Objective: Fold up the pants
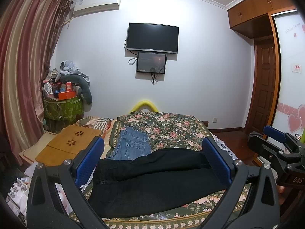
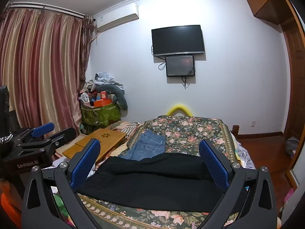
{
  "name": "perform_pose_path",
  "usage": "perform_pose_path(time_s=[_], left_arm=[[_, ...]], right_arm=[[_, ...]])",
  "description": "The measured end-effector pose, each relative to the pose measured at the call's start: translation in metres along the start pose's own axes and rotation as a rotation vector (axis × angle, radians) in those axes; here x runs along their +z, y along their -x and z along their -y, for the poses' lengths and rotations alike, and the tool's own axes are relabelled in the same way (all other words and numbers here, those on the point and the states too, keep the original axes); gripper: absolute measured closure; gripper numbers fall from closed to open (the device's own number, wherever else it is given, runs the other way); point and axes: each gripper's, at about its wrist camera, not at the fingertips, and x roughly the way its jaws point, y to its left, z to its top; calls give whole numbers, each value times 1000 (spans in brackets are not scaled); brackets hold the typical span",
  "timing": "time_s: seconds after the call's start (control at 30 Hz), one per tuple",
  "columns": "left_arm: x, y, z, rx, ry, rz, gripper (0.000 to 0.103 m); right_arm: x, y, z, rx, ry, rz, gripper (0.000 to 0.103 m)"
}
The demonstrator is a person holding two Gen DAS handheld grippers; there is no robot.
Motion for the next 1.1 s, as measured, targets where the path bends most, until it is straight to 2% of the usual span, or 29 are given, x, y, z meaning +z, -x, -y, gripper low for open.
perform_pose_path(time_s=[1.1], left_arm=[[-4,-2,1,-10,-1,-2,0]], right_arm=[[7,7,7,-17,-4,4,0]])
